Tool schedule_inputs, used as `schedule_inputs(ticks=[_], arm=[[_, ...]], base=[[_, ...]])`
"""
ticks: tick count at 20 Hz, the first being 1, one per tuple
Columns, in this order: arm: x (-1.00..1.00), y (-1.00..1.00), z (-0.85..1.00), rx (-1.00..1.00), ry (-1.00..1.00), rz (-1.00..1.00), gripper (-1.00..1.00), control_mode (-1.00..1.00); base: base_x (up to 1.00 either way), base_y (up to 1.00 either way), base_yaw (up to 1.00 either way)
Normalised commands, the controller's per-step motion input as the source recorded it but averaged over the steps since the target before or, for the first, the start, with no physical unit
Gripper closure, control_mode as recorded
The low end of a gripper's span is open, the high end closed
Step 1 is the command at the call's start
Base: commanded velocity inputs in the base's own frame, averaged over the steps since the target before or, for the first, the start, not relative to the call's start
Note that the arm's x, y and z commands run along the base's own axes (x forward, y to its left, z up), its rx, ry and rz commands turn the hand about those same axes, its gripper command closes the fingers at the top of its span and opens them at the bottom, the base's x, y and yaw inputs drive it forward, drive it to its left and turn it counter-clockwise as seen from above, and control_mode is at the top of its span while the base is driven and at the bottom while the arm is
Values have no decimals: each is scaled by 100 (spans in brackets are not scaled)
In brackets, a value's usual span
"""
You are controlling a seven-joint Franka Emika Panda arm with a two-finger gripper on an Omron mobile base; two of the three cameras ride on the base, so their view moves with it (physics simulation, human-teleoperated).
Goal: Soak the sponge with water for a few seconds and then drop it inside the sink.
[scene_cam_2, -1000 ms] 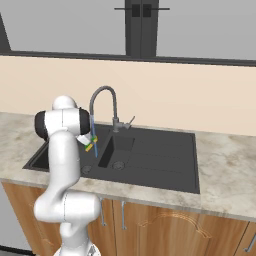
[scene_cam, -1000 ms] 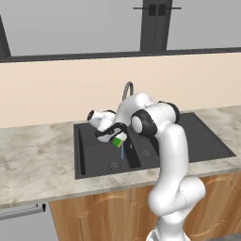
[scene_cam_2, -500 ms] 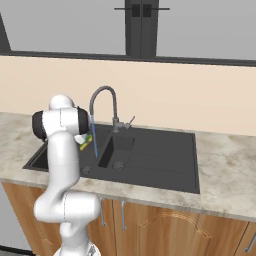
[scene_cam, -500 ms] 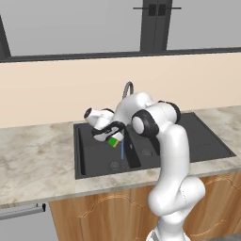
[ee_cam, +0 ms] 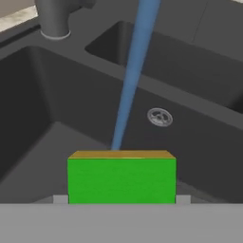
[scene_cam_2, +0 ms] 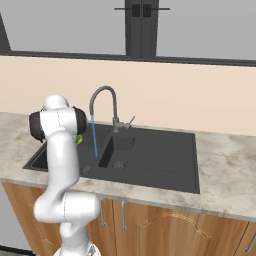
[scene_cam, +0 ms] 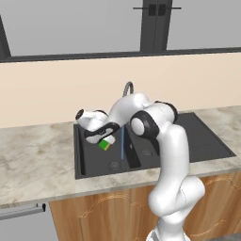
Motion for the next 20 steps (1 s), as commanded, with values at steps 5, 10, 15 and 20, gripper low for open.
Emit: schedule_inputs(ticks=[5, 10, 15, 20], arm=[[0, 33, 1, 6, 0, 6, 100, -100], [0, 19, 0, 17, -1, 6, 100, -100], [0, 3, 1, 17, 0, 1, 100, -100], [0, 0, 0, 27, 0, 0, 100, -100]], base=[[0, 0, 0], [0, 0, 0], [0, 0, 0], [0, 0, 0]])
